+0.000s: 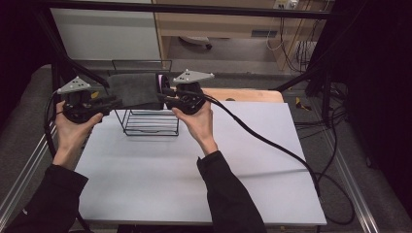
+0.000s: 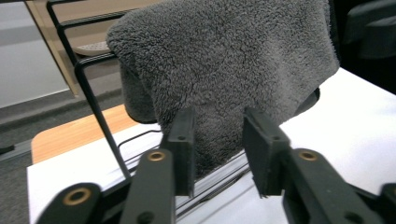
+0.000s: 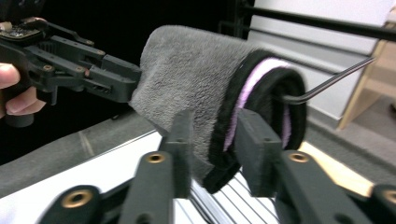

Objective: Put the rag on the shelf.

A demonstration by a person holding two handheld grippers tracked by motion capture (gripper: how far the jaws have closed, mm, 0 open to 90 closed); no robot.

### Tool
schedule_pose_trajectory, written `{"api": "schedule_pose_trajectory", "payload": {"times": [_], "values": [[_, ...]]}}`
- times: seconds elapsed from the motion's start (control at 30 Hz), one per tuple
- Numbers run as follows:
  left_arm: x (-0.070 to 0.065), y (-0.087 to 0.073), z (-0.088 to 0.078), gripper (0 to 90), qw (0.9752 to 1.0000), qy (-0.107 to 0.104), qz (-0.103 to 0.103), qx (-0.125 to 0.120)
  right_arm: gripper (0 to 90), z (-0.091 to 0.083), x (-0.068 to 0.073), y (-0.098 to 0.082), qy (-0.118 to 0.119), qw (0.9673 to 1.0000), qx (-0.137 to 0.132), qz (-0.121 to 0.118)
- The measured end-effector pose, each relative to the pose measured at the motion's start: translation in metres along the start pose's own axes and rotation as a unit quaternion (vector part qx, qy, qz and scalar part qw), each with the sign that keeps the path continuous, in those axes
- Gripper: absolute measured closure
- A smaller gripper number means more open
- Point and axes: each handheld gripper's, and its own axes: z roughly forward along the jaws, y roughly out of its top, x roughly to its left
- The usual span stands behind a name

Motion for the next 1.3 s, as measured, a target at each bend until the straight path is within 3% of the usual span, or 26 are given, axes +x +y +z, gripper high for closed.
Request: {"api": "schedule_pose_trajectory", "payload": {"times": [0.17,0.27,0.47,0.63,0.77,0.97,1.17,1.3], "values": [[-0.004,-0.002,-0.007,49.3,0.9998,0.010,0.011,0.011,50.4,-0.017,0.000,0.003,0.002,1.0000,0.003,0.001],[-0.006,-0.005,-0.008,41.1,0.9998,0.001,0.003,0.020,40.4,-0.029,-0.004,0.000,-0.004,0.9999,0.009,0.006],[-0.014,-0.019,-0.003,28.9,0.9990,-0.004,0.014,0.043,24.2,-0.055,-0.014,-0.010,-0.015,0.9997,0.014,0.016],[-0.022,-0.032,0.003,19.2,0.9989,-0.014,0.012,0.043,13.4,-0.075,-0.027,-0.025,-0.035,0.9988,0.029,0.018],[-0.028,-0.040,0.008,13.0,0.9985,-0.016,0.021,0.047,7.7,-0.088,-0.036,-0.043,-0.031,0.9985,0.038,0.026],[-0.039,-0.057,0.016,6.6,0.9980,-0.031,0.019,0.051,3.7,-0.103,-0.043,-0.078,-0.036,0.9969,0.060,0.037],[-0.051,-0.085,0.027,6.1,0.9972,-0.053,0.014,0.050,1.0,-0.115,-0.049,-0.122,-0.048,0.9934,0.090,0.051],[-0.057,-0.105,0.036,6.2,0.9961,-0.065,0.007,0.060,0.8,-0.124,-0.054,-0.149,-0.042,0.9913,0.105,0.067]]}}
